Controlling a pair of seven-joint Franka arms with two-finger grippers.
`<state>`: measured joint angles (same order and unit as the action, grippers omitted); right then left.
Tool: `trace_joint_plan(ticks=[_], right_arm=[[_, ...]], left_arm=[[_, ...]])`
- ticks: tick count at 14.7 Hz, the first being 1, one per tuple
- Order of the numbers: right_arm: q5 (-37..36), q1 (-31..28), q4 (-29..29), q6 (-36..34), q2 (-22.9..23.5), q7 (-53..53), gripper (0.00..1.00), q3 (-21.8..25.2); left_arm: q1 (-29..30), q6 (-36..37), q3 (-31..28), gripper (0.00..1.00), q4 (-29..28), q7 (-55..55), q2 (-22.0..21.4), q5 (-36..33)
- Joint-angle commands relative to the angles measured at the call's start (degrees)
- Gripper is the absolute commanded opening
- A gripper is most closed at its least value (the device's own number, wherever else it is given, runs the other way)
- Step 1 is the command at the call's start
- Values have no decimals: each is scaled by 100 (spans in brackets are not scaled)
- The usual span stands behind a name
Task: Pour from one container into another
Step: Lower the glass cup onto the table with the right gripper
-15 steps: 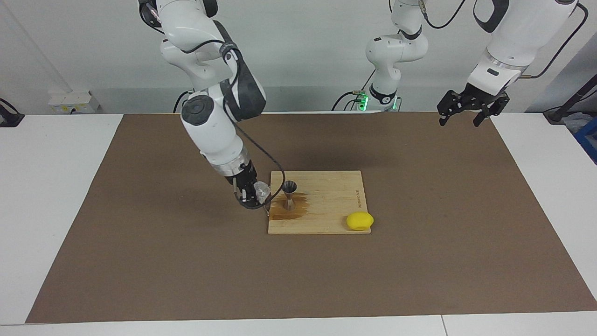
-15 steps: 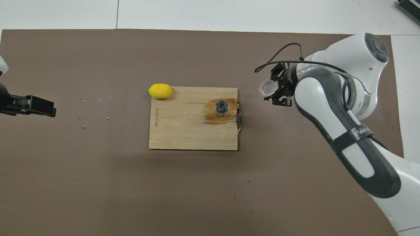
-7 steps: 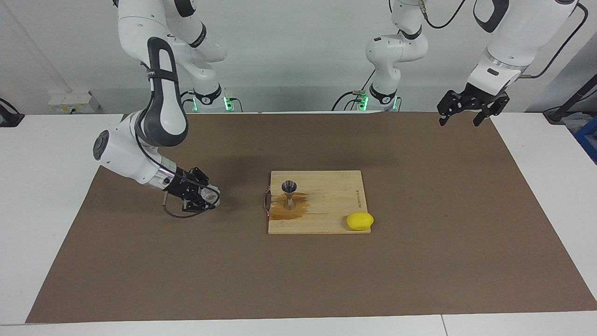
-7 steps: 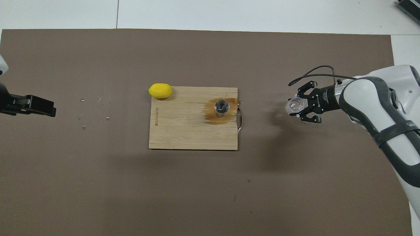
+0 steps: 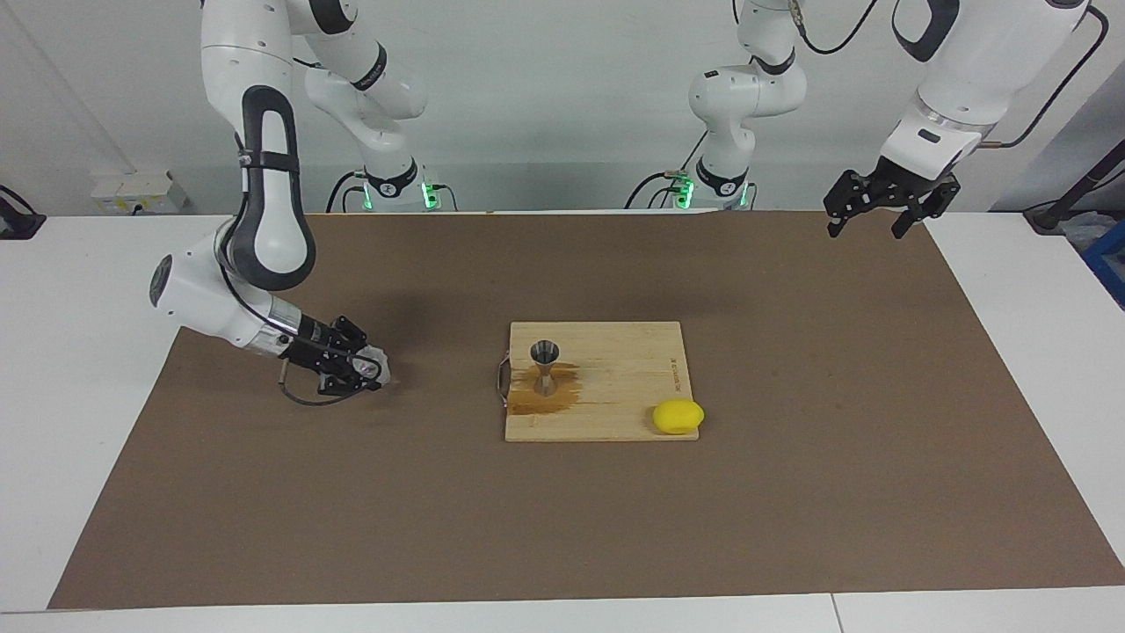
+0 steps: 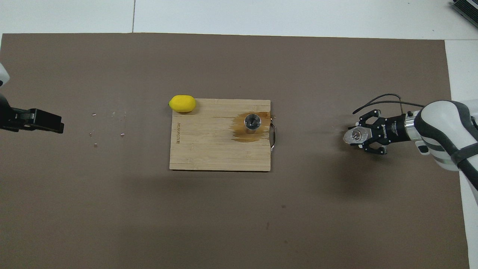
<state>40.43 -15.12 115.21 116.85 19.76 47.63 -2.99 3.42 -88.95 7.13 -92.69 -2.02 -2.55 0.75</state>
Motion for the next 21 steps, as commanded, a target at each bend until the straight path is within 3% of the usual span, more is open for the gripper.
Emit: trace_joint_plan(ticks=[1, 9, 10, 12, 13, 16, 21], right_arm=[[202, -341, 63, -154, 89, -569, 0, -71], [202, -931, 204, -181, 142, -1019, 0, -53], [202, -966, 213, -172, 133, -1019, 12, -44], [141, -984, 204, -145, 98, -1028, 76, -35], [115, -958, 204, -136, 63, -1011, 97, -35], [19, -905, 213, -206, -357, -940, 98, -35], [-1087, -423, 187, -645, -1271, -1010, 100, -44]], left_arm=[[27, 0, -1, 100, -179, -62, -184, -57], [27, 0, -1, 100, -179, -62, -184, -57], [27, 0, -1, 100, -179, -62, -184, -57], [27, 0, -1, 100, -179, -62, -184, -57], [27, 0, -1, 100, -179, -62, -184, -57], [27, 0, -1, 100, -179, -62, -184, -57], [27, 0, -1, 100, -179, -62, -184, -57]])
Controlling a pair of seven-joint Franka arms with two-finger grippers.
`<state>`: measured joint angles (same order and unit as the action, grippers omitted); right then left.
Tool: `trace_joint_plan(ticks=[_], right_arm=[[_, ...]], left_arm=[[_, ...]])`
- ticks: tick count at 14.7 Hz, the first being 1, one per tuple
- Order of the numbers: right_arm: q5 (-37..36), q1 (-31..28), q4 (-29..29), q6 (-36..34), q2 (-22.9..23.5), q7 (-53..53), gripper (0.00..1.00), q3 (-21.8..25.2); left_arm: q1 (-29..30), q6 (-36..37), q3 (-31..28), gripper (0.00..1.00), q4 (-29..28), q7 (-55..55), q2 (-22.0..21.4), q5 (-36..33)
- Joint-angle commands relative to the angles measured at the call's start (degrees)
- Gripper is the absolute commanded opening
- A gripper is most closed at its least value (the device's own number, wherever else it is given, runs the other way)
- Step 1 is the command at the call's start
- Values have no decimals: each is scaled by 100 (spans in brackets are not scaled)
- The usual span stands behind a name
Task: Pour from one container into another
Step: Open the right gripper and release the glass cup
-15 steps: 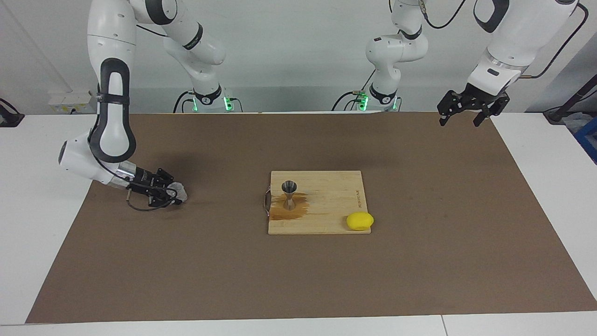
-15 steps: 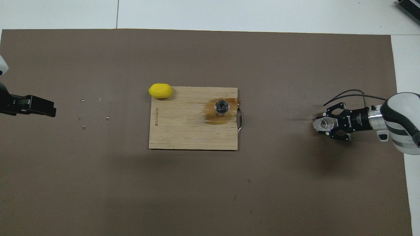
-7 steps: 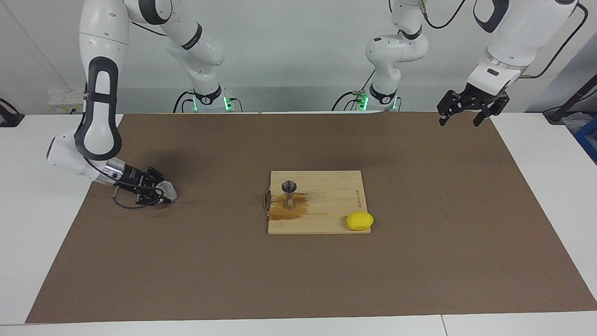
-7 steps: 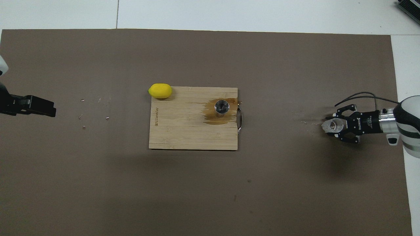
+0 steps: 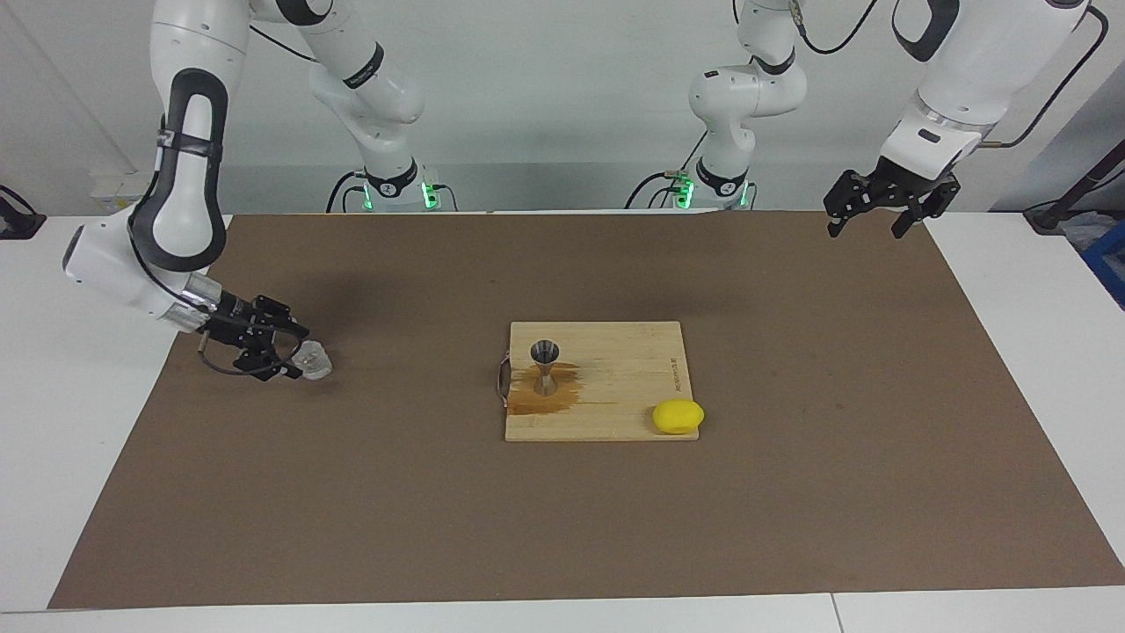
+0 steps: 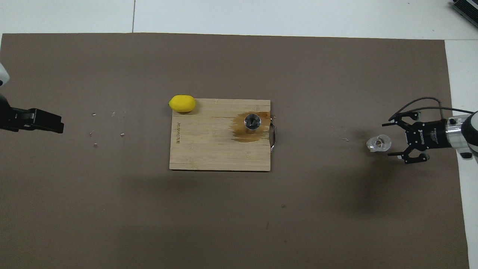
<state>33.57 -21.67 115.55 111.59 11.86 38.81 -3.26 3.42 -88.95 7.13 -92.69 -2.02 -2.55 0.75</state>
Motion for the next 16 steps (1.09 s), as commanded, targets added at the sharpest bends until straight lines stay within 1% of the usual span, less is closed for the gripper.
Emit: trace_joint_plan(ticks=[1, 3, 5, 7, 9, 12, 16], right_arm=[[-691, 390, 152, -172, -631, -146, 100, -17], [-1394, 846, 134, -190, -851, -321, 100, -25], [-1887, 1373, 134, -190, -1062, -549, 100, -25], [-2327, 1831, 125, -172, -1142, -778, 100, -25], [-2731, 2113, -14, -181, -1160, -1102, 100, -69], [-3242, 2263, -366, -382, -1230, -1437, 100, -96], [-3296, 2211, -1279, -1146, -1203, -1841, 100, -87]], left_arm=[[27, 0, -1, 100, -179, -62, -184, -57], [27, 0, -1, 100, -179, -62, -184, -57], [27, 0, -1, 100, -179, -62, -184, -57], [27, 0, -1, 100, -179, -62, -184, -57], [27, 0, -1, 100, -179, -62, -184, -57], [27, 0, -1, 100, -179, -62, -184, -57], [27, 0, -1, 100, -179, -62, -184, -57]])
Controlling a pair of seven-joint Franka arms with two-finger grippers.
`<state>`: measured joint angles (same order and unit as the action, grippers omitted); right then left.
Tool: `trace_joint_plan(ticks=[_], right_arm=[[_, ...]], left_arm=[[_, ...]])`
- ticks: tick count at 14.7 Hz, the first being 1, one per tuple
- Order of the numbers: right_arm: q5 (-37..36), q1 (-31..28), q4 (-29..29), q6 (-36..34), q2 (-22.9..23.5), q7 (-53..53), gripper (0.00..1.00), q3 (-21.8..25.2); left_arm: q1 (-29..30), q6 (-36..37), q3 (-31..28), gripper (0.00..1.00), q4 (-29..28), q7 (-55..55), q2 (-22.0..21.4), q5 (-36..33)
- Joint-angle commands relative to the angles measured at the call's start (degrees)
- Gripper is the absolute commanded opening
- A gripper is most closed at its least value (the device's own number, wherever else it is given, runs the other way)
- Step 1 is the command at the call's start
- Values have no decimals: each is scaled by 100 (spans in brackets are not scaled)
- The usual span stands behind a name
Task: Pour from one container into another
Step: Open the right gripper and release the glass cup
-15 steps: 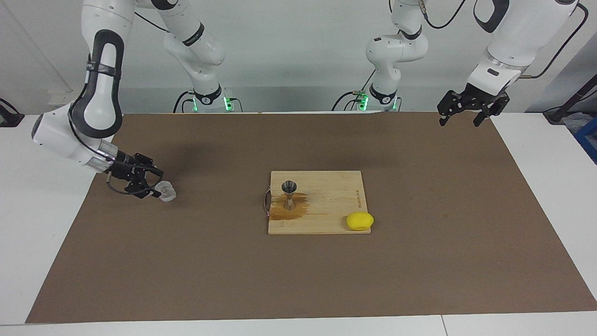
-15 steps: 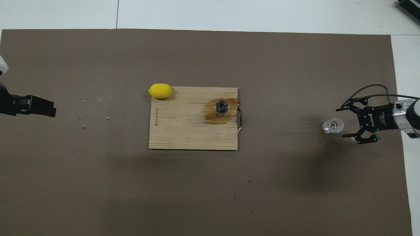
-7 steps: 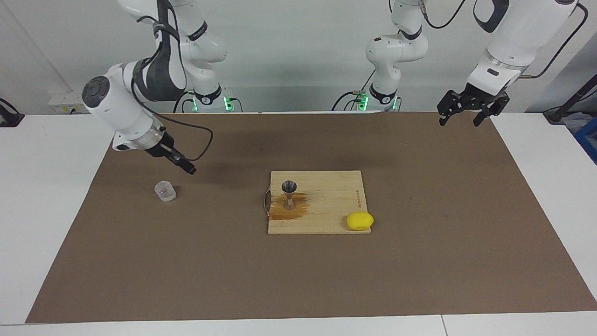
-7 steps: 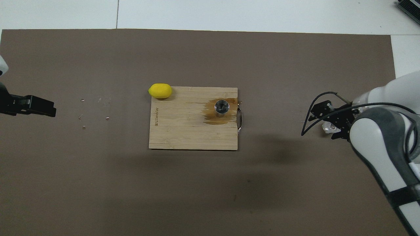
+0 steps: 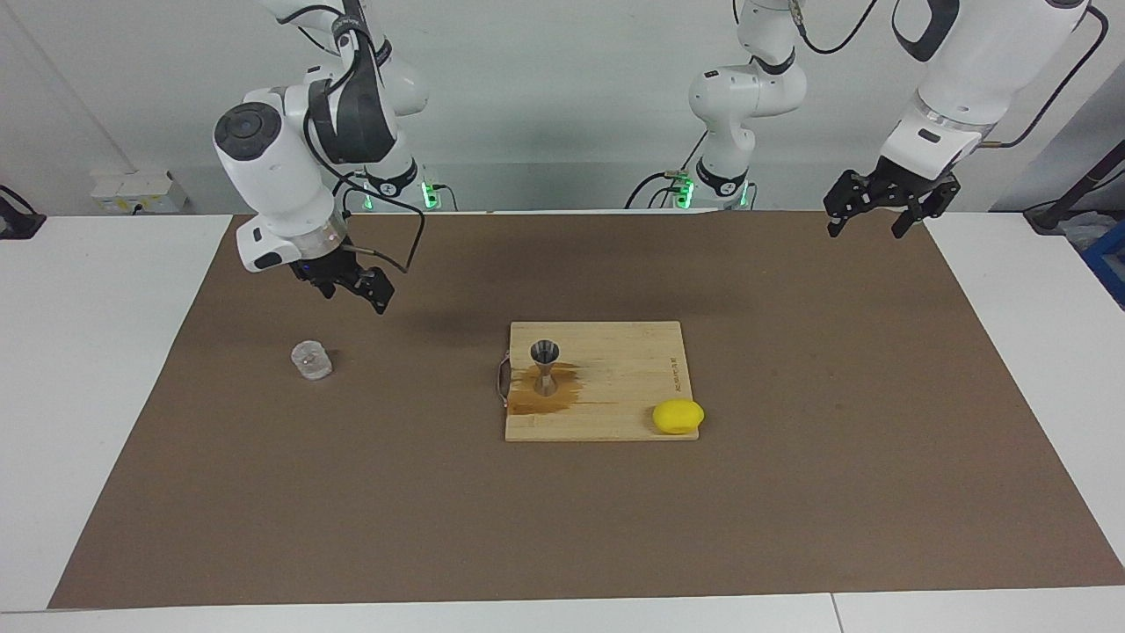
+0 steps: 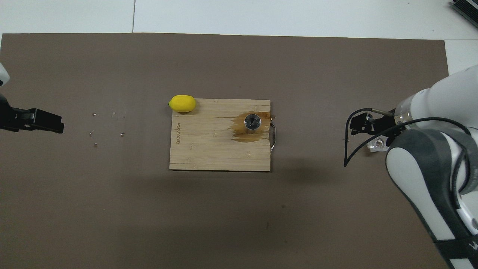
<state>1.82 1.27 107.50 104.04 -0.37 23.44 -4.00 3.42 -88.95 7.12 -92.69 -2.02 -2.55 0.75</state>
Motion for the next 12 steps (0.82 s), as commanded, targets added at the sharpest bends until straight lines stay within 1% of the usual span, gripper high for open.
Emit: trace_joint_plan(ticks=[1, 4, 6, 8, 12], right_arm=[[-120, -109, -693, -550, 10, -400, 100, -4], [-121, -145, -1273, -1025, 37, -445, 100, 49], [-199, -197, -1468, -1245, 2, -454, 100, 84], [-235, -329, -1608, -1474, -16, -637, 100, 66], [-235, -312, -1566, -1519, -68, -936, 100, 49]], left_arm=[[27, 0, -1, 100, -179, -62, -184, -57], [27, 0, -1, 100, -179, -62, -184, -57], [27, 0, -1, 100, -179, -62, -184, -57], [27, 0, -1, 100, -179, -62, -184, -57], [27, 0, -1, 100, -180, -62, -184, -57]])
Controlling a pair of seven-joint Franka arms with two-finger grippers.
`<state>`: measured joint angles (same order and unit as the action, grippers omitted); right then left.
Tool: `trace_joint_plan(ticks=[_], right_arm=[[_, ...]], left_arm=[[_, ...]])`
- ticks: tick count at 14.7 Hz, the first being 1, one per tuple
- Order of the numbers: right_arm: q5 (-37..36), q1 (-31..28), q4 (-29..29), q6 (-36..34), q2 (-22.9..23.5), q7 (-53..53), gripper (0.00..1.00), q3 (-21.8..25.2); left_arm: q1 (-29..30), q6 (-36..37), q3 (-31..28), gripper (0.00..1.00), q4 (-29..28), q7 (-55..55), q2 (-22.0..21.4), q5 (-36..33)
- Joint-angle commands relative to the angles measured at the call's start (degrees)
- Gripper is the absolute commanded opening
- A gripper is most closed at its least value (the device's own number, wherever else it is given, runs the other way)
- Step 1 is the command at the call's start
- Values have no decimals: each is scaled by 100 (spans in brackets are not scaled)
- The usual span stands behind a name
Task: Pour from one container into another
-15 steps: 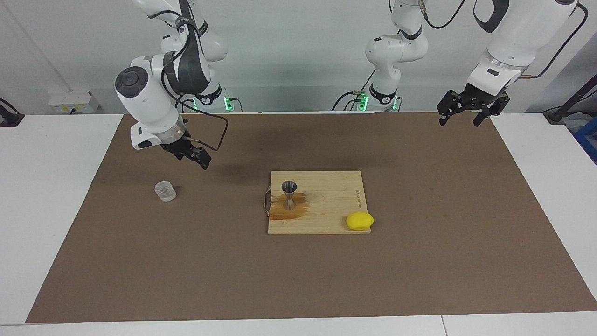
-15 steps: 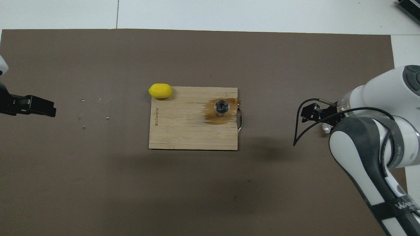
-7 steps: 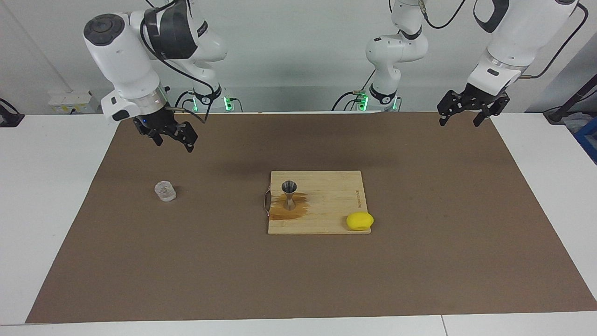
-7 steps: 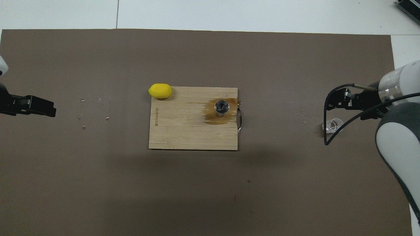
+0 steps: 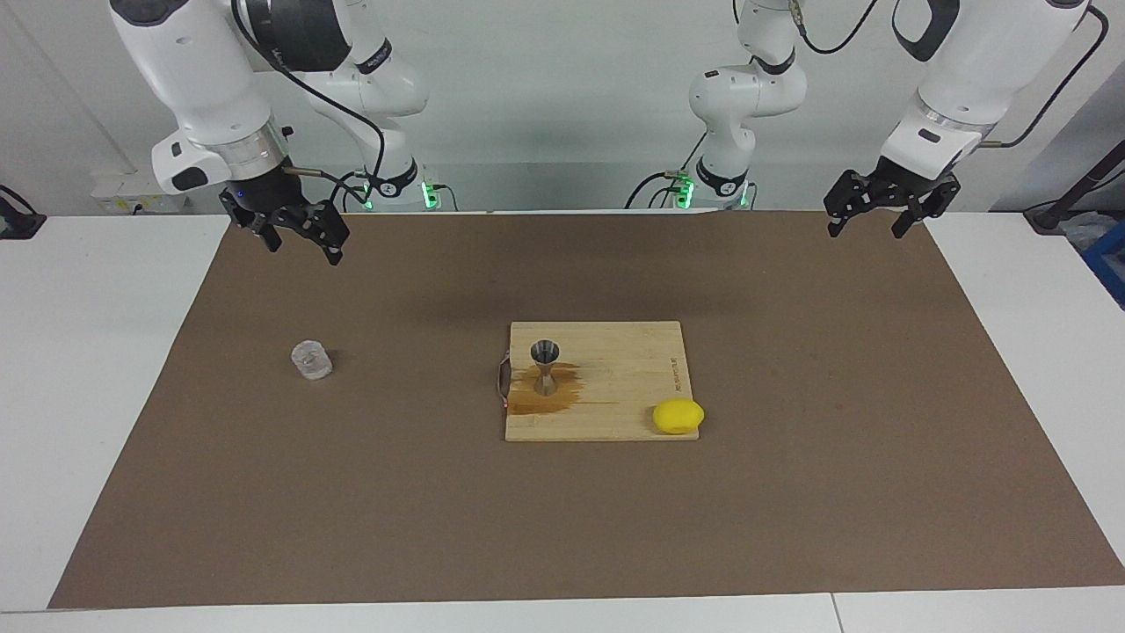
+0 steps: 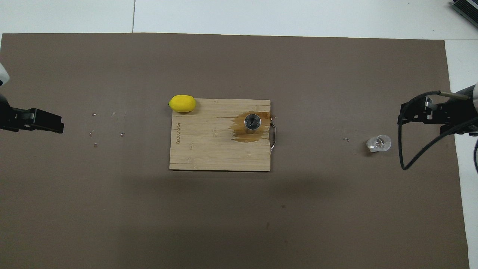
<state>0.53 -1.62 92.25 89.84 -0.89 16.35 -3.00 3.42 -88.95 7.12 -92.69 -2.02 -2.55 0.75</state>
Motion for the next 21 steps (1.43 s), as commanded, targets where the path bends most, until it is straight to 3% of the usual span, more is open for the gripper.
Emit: trace_joint_plan(ticks=[1, 21], right_arm=[[-123, 3, -32, -99, -17, -246, 100, -52], [-150, 39, 232, -19, -175, -782, 100, -105]], left_arm=[[27, 0, -1, 100, -179, -62, -184, -57], [27, 0, -1, 100, -179, -62, -184, -57]])
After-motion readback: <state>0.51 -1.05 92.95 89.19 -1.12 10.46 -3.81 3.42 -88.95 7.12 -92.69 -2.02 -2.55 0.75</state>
